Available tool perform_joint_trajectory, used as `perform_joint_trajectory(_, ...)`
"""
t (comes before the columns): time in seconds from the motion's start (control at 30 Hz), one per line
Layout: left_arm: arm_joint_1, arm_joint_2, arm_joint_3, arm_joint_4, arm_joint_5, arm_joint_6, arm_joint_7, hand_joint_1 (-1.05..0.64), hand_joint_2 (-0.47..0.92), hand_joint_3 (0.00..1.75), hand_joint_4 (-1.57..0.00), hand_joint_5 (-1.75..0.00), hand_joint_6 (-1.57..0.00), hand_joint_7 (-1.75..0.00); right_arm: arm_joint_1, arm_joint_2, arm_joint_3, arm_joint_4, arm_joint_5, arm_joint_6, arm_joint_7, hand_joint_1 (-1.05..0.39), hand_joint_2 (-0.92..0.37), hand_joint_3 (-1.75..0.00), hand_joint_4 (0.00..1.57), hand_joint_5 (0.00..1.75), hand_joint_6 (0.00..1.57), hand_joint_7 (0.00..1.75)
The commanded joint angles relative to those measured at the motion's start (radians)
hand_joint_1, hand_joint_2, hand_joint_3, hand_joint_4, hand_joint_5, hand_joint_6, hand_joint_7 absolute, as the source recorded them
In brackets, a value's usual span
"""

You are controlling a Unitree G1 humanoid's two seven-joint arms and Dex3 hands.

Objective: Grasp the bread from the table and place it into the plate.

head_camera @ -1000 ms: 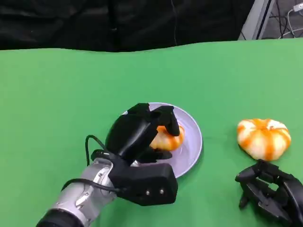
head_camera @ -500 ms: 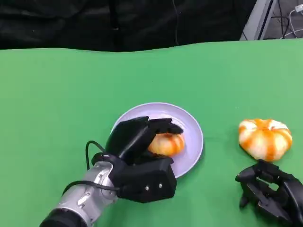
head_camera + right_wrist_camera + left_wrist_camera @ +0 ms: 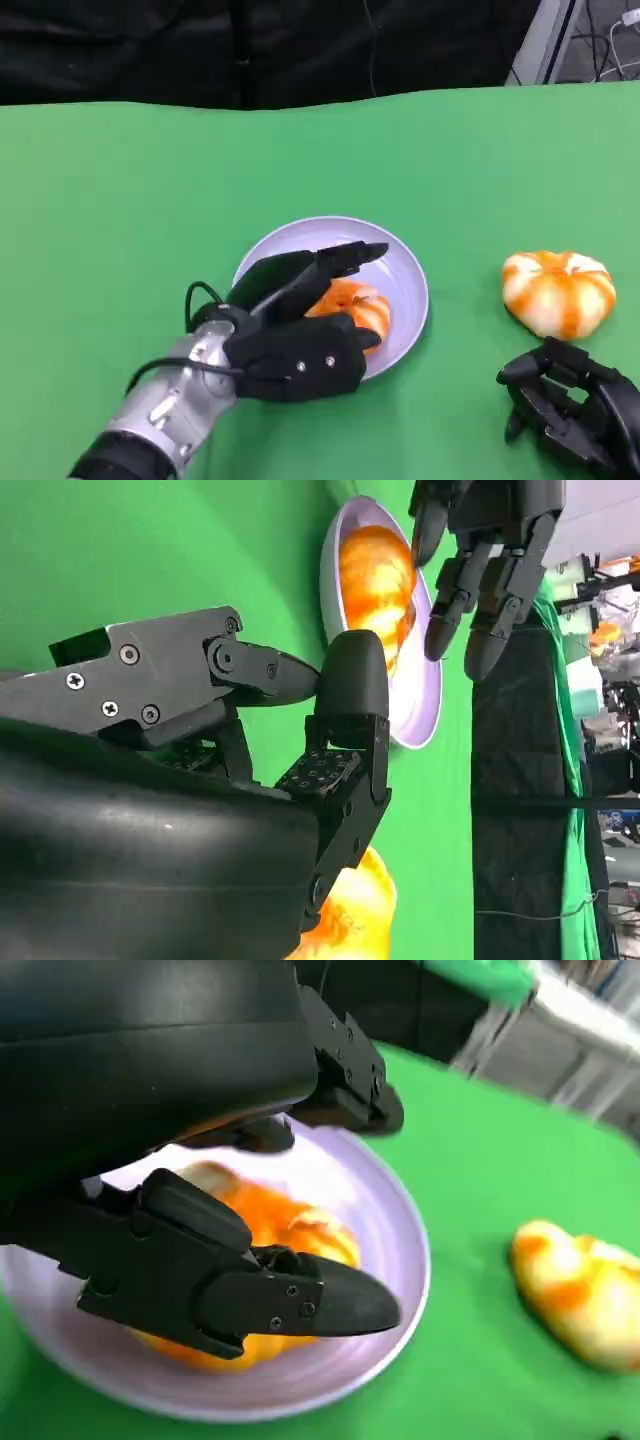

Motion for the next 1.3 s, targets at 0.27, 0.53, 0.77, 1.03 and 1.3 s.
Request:
perform_joint_trajectory(0.27, 0.024, 0.025, 0.009, -0.075, -0.025, 0.058, -0.063, -0.94, 0.92, 0.62, -0.10, 0.00, -0.11, 0.00, 0.009, -0.006, -0.006, -0.002, 0.009, 0.004, 0.002, -0.24, -0.92, -0.50, 0.61, 1.73, 0.73, 1.10)
perform_joint_trajectory(0.53, 0.144, -0.019, 0.166, -0.221, -0.323, 0.058, -0.171, -0.93, 0.92, 0.71, -0.12, -0.01, -0.09, -0.01, 0.006, -0.002, -0.009, 0.000, 0.021, 0.006, 0.017, -0.23, -0.92, -0.49, 0.60, 1.72, 0.73, 1.10)
perform_joint_trajectory(0.77, 0.153, -0.020, 0.171, -0.240, -0.328, 0.071, -0.184, -0.92, 0.92, 0.72, -0.13, -0.01, -0.09, -0.01, 0.005, -0.001, -0.010, 0.000, 0.022, 0.006, 0.019, -0.23, -0.92, -0.48, 0.60, 1.72, 0.73, 1.10)
perform_joint_trajectory(1.03, 0.264, -0.114, 0.331, -0.348, -0.650, 0.038, -0.252, -0.78, 0.92, 0.53, -0.30, -0.06, -0.25, -0.05, 0.006, -0.005, -0.008, 0.000, 0.019, 0.013, 0.020, -0.23, -0.92, -0.49, 0.60, 1.73, 0.73, 1.10)
perform_joint_trajectory(1.3, 0.382, -0.123, 0.406, -0.577, -0.835, 0.168, -0.285, -0.78, 0.92, 0.48, -0.47, -0.04, -0.42, -0.04, 0.000, -0.008, -0.011, 0.009, 0.021, 0.010, 0.025, -0.23, -0.92, -0.49, 0.61, 1.72, 0.73, 1.11)
